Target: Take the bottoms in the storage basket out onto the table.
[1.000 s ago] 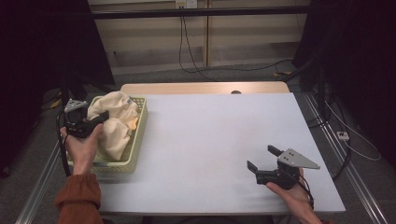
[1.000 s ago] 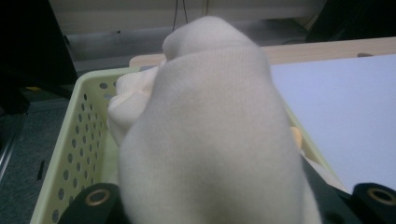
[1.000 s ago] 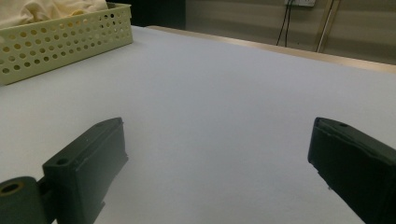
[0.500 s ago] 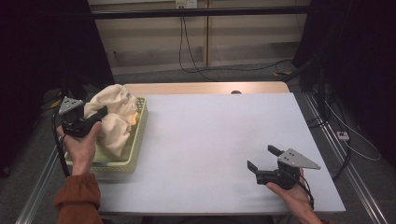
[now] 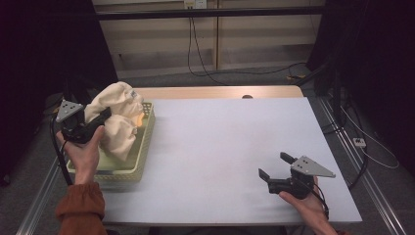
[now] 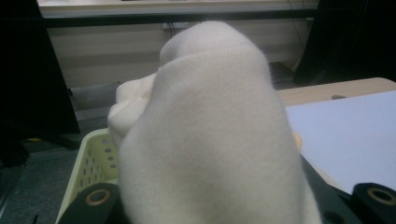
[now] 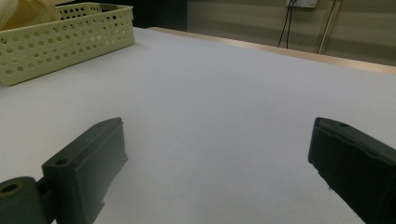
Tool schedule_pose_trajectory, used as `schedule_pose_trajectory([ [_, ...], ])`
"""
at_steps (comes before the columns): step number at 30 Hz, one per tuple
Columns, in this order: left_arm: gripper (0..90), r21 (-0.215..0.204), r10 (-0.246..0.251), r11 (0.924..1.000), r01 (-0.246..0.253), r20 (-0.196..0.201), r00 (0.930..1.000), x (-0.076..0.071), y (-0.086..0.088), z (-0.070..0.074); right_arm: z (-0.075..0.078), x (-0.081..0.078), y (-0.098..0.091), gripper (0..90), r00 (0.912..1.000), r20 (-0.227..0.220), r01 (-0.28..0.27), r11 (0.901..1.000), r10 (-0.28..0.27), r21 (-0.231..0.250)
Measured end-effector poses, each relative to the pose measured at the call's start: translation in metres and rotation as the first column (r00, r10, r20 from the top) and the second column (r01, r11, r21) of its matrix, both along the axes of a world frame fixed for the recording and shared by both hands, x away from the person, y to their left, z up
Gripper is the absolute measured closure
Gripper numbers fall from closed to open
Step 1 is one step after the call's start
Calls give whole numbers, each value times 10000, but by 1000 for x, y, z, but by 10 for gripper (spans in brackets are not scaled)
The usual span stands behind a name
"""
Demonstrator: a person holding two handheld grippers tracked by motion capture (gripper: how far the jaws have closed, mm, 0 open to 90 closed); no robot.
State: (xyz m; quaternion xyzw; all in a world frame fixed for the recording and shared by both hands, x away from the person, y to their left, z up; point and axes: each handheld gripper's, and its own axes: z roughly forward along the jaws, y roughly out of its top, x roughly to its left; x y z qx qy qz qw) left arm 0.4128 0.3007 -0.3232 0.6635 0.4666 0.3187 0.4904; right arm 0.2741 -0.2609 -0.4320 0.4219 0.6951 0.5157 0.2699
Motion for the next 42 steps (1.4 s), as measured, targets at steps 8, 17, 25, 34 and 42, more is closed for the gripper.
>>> schedule_pose_trajectory([
  [8,756,-186,-178,9997,183,263,9995,-3,0,2,0,0,0,39,10000,10,-35,10000,35,-19],
  [17,756,-407,-95,9991,133,906,9958,-8,0,6,0,0,0,39,10000,4,-22,10000,22,-43],
  [25,756,-401,-220,9988,275,1310,9911,-12,-3,10,0,0,0,39,10000,0,-25,10000,25,-41],
  [34,756,-561,-273,9977,372,1684,9853,-18,-7,18,0,0,0,39,10000,14,-34,10000,34,-56],
  [42,755,-671,-257,9970,390,1879,9818,-22,-11,25,0,0,0,39,10000,33,-38,10000,38,-37],
])
